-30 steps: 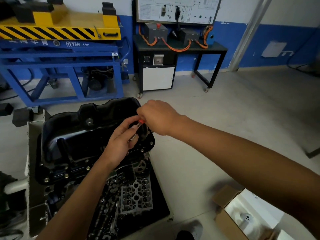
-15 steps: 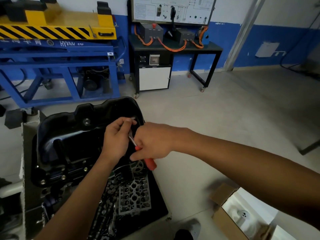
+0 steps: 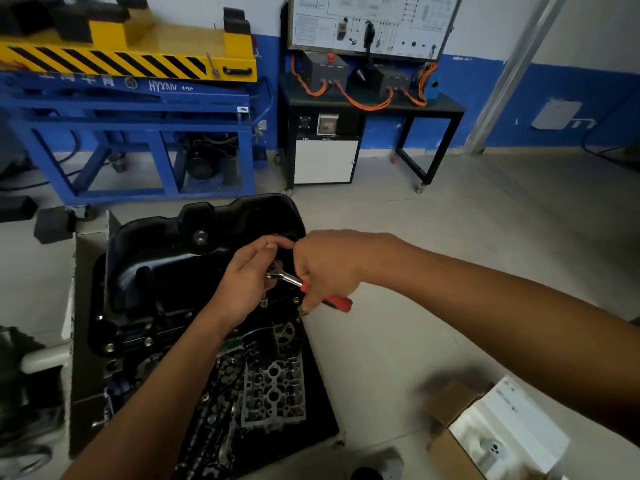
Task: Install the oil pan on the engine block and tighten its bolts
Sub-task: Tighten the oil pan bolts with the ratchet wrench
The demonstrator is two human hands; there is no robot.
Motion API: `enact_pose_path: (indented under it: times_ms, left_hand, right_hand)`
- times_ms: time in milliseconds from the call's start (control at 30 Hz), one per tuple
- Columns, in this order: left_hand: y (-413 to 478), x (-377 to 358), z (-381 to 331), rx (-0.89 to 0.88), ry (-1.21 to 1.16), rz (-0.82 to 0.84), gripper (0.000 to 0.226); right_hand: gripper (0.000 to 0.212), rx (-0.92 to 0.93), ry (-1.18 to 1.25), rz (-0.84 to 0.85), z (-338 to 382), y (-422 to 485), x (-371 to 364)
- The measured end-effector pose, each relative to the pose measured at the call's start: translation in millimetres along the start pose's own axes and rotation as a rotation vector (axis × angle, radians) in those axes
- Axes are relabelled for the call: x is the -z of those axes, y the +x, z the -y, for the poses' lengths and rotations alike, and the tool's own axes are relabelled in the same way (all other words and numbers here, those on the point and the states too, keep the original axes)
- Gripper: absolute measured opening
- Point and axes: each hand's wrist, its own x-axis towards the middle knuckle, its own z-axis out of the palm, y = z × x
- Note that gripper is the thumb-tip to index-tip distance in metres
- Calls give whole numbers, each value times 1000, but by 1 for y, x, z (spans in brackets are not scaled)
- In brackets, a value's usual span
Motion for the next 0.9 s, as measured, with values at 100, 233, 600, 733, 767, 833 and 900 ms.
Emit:
enact_pose_path:
  times_ms: [100,233,600,733,767,833,900]
  left_hand:
    - [-1,-4,-1,-11,8,44,35]
    - [-2,-13,-4,36,99,180,38]
    - [-6,-16,1,-31,20,-101,29]
    - [1,-13,6,-81,64,-196,32]
    - [2,-12,7,-92,81,-204,33]
    - [3,-11,7,-106,86,-208,35]
    - [3,-8,5,-93,63,-170,35]
  right_hand:
    - [39,-110,-183,-227,-9,5,3]
    - [24,-122,-241,-462,-12,15,-3]
    - [32,-42,-55,-256,-24,-7,-12]
    - [47,91,246,-60,2,-13,-16]
    - [49,120,273,-72,7,-11,-18]
    - [50,153,324,-99,13,-8,-20]
    - [47,142,373,-70,14,-7,-18]
